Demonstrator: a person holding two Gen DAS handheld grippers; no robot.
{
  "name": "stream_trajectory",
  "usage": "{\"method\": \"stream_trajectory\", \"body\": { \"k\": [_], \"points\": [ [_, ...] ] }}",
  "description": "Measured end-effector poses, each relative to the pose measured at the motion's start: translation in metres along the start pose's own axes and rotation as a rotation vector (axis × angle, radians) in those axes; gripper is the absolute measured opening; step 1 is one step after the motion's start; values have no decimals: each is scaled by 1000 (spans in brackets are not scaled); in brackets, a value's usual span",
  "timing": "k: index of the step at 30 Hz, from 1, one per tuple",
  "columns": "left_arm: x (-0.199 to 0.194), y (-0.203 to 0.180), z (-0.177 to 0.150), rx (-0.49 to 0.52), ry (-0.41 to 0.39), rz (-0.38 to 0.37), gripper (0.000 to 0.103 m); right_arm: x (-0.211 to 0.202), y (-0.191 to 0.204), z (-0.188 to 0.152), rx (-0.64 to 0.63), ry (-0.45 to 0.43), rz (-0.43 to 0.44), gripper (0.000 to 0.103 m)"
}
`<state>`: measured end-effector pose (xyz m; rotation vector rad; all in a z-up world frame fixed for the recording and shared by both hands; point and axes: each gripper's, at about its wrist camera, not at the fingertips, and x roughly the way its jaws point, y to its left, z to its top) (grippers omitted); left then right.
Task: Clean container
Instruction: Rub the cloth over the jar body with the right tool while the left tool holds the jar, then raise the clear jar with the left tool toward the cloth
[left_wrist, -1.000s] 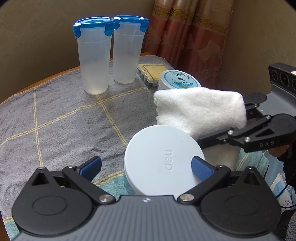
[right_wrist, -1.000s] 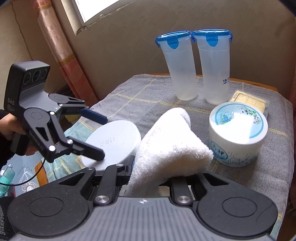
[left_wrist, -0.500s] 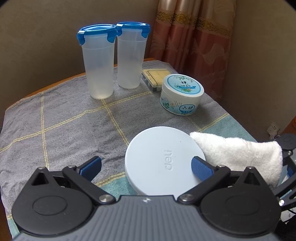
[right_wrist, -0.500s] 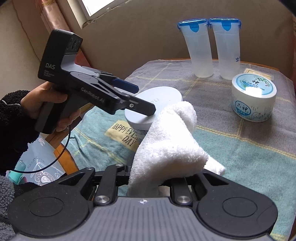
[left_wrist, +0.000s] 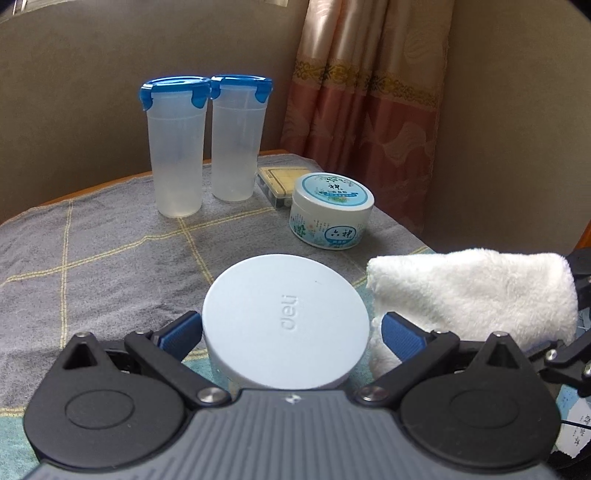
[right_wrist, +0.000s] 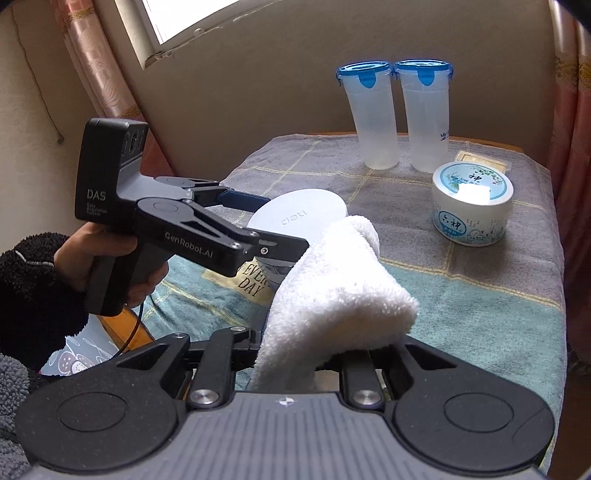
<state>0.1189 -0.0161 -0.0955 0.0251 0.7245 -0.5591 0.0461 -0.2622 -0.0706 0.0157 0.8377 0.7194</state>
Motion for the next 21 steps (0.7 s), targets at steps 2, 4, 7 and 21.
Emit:
{"method": "stream_trajectory", "body": {
  "k": [2,4,7,21],
  "points": [
    [1,-1,-5,5,-21,9,103,-3,-1,0,8,-5,-11,23],
    [3,-2,-9,8,-38,17,103,-5,-1,-1,12,-8,-20,23],
    [5,-6,-14,42,-78,56,103,-5,-1,0,19,-11,-28,23],
    [18,-23,-33,113,-132,153,103,-1,-10,3,40,-12,-22,23]
  ]
}}
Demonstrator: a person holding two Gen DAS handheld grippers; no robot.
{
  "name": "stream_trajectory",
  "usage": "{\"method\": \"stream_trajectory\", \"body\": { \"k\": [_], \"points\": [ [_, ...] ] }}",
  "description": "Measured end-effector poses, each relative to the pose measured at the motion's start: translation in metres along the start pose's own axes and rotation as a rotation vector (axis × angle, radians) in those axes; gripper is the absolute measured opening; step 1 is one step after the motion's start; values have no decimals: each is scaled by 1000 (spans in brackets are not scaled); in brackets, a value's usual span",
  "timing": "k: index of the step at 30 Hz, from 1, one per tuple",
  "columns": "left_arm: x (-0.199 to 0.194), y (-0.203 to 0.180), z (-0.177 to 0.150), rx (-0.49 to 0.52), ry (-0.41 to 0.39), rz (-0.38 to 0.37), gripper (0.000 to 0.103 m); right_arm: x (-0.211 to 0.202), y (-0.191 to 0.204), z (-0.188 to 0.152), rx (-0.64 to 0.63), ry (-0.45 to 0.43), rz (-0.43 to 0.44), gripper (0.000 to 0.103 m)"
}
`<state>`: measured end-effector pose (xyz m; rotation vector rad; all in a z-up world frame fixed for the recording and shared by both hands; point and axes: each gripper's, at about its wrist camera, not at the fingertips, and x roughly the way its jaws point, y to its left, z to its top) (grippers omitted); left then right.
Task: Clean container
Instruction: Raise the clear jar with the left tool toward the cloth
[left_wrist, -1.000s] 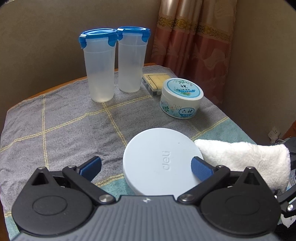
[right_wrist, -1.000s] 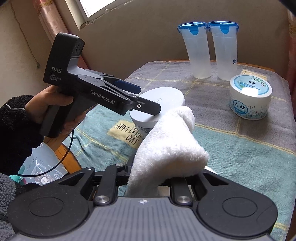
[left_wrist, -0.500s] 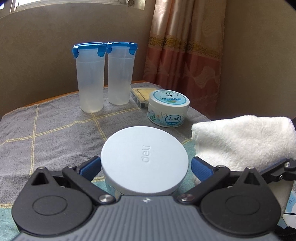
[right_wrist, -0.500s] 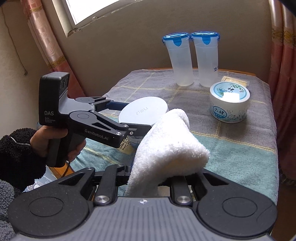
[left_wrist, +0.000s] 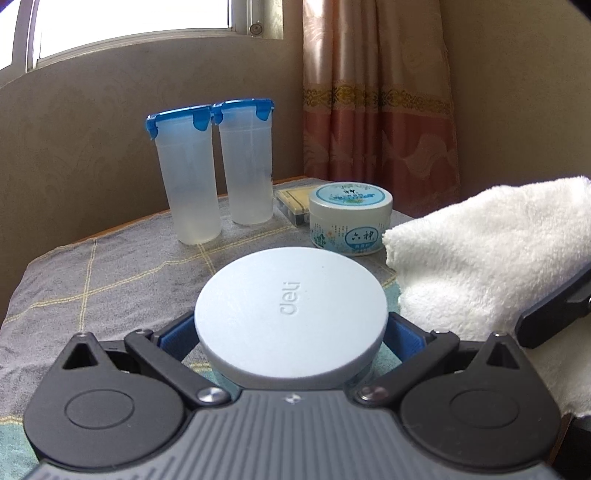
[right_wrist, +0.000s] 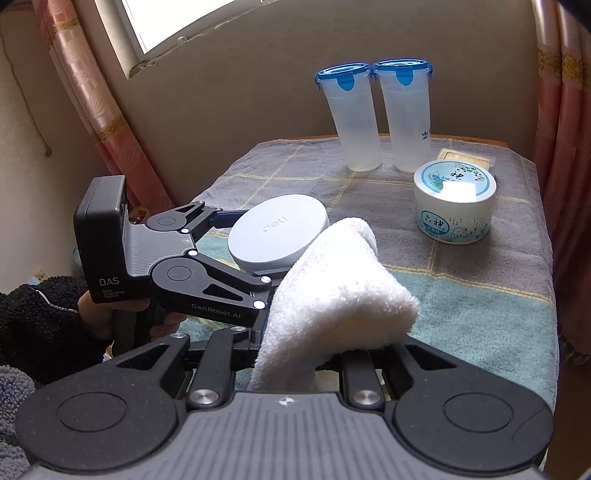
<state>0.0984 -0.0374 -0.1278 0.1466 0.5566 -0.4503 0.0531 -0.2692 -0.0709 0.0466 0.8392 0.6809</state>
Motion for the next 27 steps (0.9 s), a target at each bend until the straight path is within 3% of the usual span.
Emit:
{"method": "stream_trajectory", "body": {
  "k": [8,27],
  "points": [
    [11,6,-3,-79,63,-7,103,4,-8,-2,20,-1,11,23],
    [13,8,1,-123,26,-3,99,6,-17,-4,43,-13,37,19]
  ]
}}
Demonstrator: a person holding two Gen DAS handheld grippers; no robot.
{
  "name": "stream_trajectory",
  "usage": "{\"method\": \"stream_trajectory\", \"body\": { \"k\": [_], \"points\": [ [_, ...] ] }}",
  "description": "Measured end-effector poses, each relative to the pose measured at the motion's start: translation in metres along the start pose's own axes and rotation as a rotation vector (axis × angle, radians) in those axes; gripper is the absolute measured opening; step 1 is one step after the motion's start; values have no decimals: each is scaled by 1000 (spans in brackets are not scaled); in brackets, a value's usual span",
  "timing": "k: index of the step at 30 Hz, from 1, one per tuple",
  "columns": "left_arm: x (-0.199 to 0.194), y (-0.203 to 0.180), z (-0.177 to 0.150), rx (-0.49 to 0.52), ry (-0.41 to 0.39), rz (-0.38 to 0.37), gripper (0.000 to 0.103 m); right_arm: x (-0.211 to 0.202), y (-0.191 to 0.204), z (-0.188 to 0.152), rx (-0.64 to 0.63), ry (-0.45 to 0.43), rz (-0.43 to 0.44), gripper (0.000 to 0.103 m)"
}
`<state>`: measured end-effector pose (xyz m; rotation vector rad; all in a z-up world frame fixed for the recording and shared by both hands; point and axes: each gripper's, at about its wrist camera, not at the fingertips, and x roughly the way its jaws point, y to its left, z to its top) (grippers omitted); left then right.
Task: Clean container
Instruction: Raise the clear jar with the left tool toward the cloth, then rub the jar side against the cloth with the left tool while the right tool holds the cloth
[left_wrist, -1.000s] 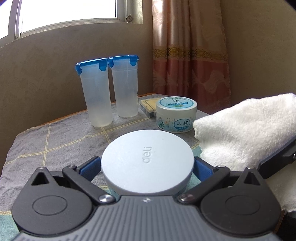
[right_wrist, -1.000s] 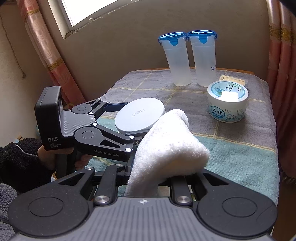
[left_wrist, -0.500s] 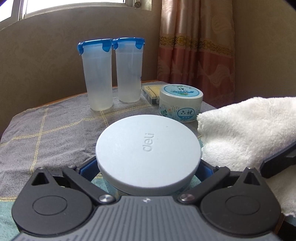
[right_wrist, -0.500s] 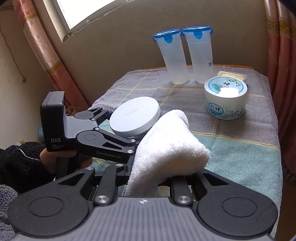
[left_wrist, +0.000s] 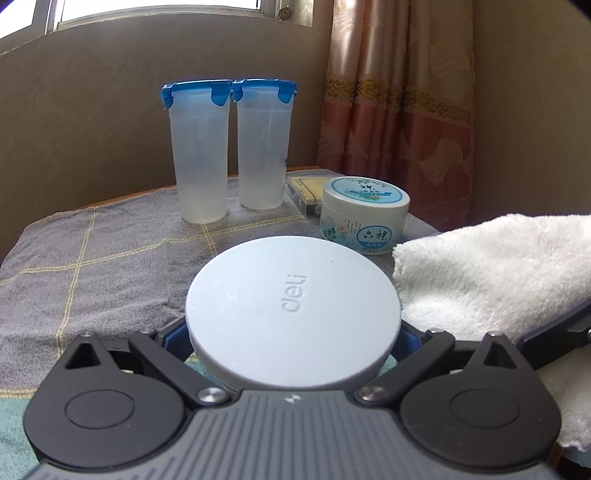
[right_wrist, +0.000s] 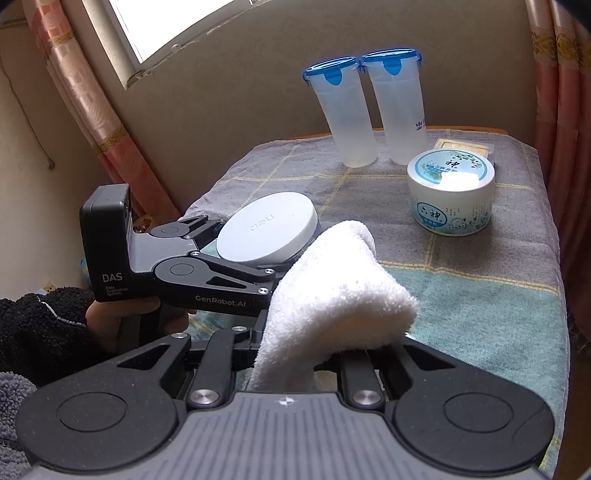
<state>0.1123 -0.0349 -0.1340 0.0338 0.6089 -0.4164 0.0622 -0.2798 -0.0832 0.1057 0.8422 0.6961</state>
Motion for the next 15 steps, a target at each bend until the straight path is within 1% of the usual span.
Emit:
{"method": "stream_trajectory", "body": {
  "k": [3,7,15],
  "points": [
    [-3,4,5,-18,-6,-9,99,0,-1,1,1,-3,0,18],
    [-16,10,18,-24,-40,-18,99,0,-1,5,-6,-10,6,17],
    [-65,24,67,-26,-114,-70,99,4,5,24,-46,-43,60,17]
  ]
}}
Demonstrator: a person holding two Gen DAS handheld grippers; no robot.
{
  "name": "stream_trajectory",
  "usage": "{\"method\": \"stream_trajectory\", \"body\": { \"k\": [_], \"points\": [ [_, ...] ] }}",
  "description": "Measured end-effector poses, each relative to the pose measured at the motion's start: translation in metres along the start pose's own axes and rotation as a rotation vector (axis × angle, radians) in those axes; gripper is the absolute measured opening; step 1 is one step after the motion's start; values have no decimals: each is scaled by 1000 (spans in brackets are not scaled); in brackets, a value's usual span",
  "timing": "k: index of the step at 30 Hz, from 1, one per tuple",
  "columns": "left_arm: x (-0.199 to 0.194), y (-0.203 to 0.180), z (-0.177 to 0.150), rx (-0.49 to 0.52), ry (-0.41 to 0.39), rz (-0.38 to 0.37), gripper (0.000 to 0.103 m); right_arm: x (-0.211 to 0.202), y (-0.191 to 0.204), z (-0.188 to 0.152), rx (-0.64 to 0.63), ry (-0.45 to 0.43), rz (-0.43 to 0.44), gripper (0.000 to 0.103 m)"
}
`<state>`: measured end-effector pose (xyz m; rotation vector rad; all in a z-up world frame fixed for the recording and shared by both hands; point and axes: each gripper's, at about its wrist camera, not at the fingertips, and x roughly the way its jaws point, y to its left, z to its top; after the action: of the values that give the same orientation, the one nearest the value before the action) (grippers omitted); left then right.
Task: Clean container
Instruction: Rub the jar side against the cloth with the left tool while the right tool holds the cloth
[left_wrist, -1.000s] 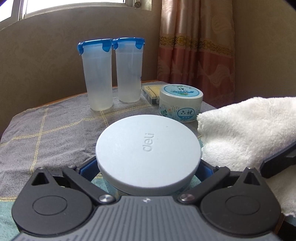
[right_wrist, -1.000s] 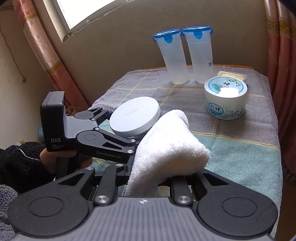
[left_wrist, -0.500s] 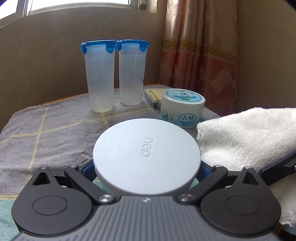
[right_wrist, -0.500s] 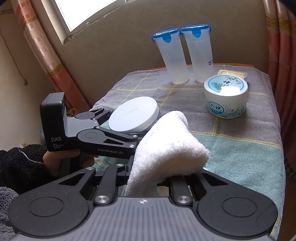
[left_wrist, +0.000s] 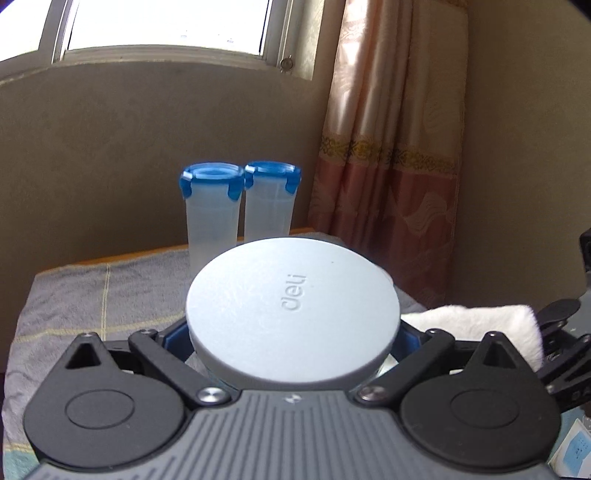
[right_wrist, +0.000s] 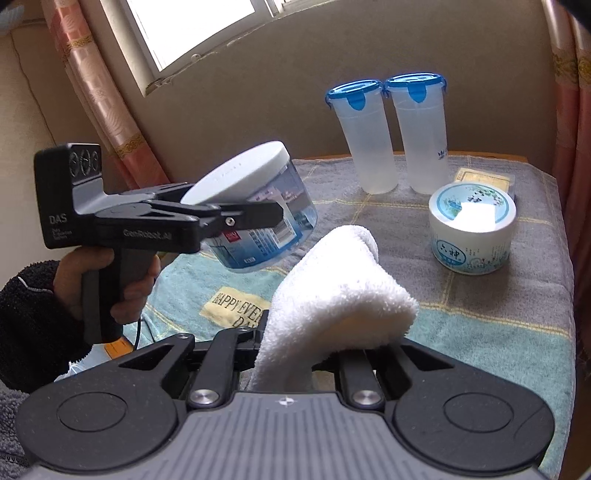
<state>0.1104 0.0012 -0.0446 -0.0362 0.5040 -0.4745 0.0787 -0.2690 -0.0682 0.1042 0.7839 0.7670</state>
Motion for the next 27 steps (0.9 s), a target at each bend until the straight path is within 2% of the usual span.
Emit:
{"method": "stream_trajectory", "body": {
  "k": [5,11,14,18,24,27],
  "points": [
    [-34,-2,41,18,-30,-45,99,12,-1,12,6,-29,75,17],
    [-55,-19,61,54,-32,-96,99,33,9,19,5,-52,181,17],
    [-52,-27,58,48,-11,-123,99,43,15,20,4,-52,222,17],
    [-35,-30,46,28,36,-113,98,52,16,17,9,-37,234,17],
    [-26,-24,42,-59,24,-118,98,51,13,11,36,-39,253,17],
    [-29,-27,45,-60,-1,-129,99,51,14,12,36,-48,271,17]
  ]
}}
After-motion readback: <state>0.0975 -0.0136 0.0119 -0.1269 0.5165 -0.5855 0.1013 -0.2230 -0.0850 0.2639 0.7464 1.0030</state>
